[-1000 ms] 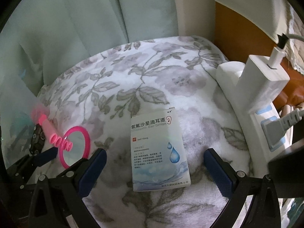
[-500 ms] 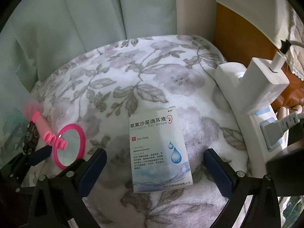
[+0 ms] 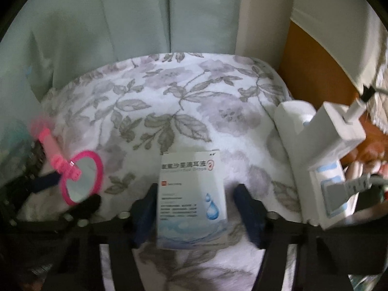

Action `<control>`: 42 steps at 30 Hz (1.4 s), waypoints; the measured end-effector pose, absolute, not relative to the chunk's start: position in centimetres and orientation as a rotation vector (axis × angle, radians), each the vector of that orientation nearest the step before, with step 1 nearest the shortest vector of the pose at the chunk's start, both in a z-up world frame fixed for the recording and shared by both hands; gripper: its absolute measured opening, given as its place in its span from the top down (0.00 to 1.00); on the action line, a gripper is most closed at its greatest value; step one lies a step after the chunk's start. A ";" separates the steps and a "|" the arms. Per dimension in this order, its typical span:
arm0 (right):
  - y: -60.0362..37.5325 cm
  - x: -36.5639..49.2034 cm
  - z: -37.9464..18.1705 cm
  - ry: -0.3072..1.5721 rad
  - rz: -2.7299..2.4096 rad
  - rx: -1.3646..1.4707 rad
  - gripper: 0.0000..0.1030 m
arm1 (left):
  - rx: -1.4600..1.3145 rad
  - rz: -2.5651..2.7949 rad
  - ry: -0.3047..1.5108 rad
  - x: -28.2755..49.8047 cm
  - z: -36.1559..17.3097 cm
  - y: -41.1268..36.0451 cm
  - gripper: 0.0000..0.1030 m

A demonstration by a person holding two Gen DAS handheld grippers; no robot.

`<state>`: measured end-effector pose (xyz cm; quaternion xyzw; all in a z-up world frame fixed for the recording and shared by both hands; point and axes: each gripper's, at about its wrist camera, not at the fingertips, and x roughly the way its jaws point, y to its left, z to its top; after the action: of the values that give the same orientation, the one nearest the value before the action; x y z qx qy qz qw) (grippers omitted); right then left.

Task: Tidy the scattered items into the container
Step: 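Grasp the pink mirror rim with the left tool while the right tool grasps the ear-drops box, then lift and carry the pink mirror and ear-drops box toward the clear container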

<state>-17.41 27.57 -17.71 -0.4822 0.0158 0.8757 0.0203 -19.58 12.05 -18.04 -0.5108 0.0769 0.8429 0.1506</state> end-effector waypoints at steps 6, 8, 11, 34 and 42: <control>28.0 -17.2 -17.8 0.089 2.725 -1.458 0.47 | -1.491 2.450 0.181 -20.0 -17.9 12.8 0.24; 28.1 -17.2 -17.8 0.110 2.728 -1.457 0.47 | -1.490 2.449 0.183 -20.1 -17.9 12.7 0.24; 28.2 -17.2 -17.8 0.119 2.735 -1.463 0.47 | -1.488 2.452 0.186 -20.4 -17.9 12.6 0.24; 26.8 -17.1 -16.7 -0.027 2.754 -1.415 0.52 | -1.497 2.468 0.199 -20.0 -17.9 12.2 0.29; 26.6 -16.4 -14.8 -0.007 2.773 -1.380 0.53 | -1.498 2.479 0.184 -18.9 -16.5 11.5 0.30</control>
<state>-16.35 26.61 -14.76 -0.4454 -0.0022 0.8951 0.0222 -18.93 11.51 -16.45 -0.5124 0.0629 0.8481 0.1194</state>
